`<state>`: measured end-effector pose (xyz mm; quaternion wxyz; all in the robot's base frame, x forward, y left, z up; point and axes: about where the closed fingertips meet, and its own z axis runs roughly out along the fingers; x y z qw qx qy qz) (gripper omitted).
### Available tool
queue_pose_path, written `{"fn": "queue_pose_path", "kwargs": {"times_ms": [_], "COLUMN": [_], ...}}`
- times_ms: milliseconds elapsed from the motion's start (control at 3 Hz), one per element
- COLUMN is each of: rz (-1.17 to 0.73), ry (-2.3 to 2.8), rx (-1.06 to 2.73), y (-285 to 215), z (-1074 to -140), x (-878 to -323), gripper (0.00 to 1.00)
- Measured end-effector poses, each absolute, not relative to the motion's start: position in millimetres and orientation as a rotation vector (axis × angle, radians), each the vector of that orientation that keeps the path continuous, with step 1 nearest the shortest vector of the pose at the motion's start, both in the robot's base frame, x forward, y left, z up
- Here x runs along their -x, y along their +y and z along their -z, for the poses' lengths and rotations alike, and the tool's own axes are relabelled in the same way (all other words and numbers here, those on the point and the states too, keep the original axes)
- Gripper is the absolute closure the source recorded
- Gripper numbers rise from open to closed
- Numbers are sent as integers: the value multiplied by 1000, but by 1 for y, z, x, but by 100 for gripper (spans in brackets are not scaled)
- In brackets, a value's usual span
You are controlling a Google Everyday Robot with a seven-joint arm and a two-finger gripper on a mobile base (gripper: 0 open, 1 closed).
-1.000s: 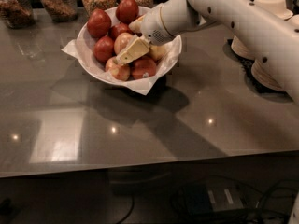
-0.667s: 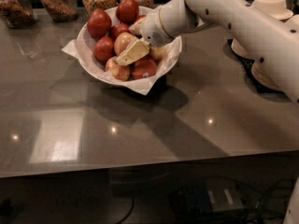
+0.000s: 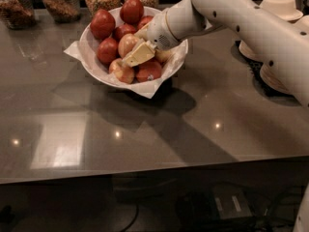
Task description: Pick apple from white bowl
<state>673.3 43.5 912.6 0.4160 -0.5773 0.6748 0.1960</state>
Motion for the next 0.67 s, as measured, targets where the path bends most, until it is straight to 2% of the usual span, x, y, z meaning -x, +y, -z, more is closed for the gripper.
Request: {"fn": "queue_pose_path", "kwargs": {"times_ms": [667], "rz": [-499], "ry": [1652], "rx": [1432], "y": [42], "z": [-937], "x": [-670], "gripper": [97]}}
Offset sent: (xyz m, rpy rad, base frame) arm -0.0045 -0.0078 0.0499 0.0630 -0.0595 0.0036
